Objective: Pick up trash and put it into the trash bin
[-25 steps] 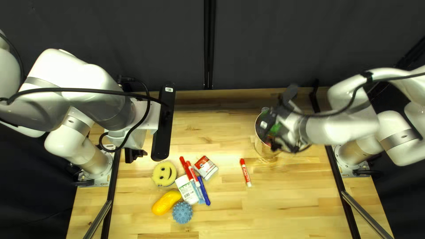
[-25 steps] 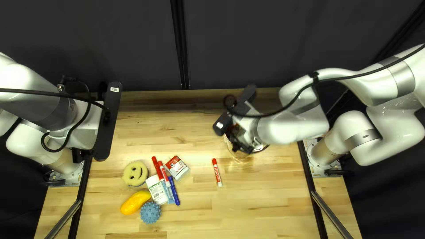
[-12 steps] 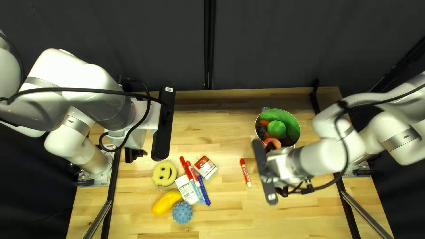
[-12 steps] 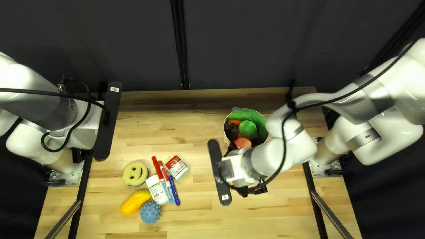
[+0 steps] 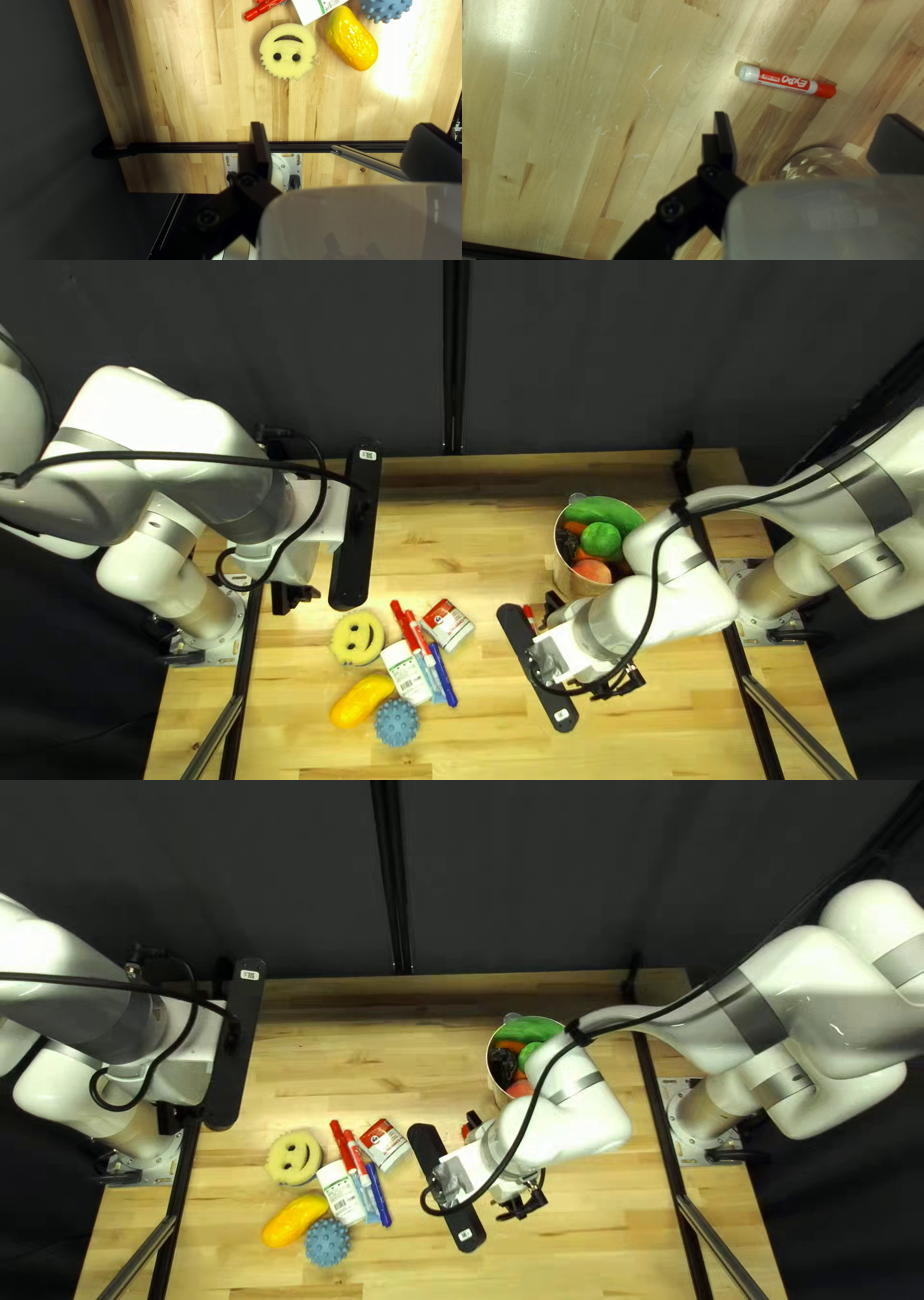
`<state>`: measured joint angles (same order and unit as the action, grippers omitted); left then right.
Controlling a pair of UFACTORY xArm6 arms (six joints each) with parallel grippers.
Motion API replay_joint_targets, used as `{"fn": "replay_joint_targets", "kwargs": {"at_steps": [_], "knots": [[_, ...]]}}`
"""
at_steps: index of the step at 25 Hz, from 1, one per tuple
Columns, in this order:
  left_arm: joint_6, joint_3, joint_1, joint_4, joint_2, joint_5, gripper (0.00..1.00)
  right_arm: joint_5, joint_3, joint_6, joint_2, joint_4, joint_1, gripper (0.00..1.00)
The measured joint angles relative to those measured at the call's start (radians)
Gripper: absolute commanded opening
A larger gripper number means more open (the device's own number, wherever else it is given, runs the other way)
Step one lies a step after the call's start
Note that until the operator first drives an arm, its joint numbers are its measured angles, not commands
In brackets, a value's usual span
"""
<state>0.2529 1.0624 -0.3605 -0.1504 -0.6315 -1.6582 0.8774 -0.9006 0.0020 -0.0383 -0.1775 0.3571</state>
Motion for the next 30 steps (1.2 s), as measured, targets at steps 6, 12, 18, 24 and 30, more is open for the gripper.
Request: {"fn": "replay_joint_targets", "kwargs": {"at_steps": [6, 12, 18, 24, 30], "knots": [[0.000, 0.000, 0.000, 0.000, 0.000, 0.000, 1.00, -0.007, 0.007, -0.081, 0.013, -0.009, 0.010, 1.00], [0.000, 0.000, 0.000, 0.000, 0.000, 0.000, 1.00, -0.054, 0.016, -0.390, 0.047, -0.072, 0.008, 1.00], [0.000, 0.000, 0.000, 0.000, 0.000, 0.000, 1.00, -0.158, 0.063, -0.680, 0.072, -0.147, -0.015, 1.00], [0.000, 0.000, 0.000, 0.000, 0.000, 0.000, 1.00, -0.116, 0.007, -0.824, 0.189, -0.191, -0.011, 1.00], [0.000, 0.000, 0.000, 0.000, 0.000, 0.000, 1.00, -0.044, -0.087, -0.930, 0.336, -0.189, -0.007, 1.00]]}}
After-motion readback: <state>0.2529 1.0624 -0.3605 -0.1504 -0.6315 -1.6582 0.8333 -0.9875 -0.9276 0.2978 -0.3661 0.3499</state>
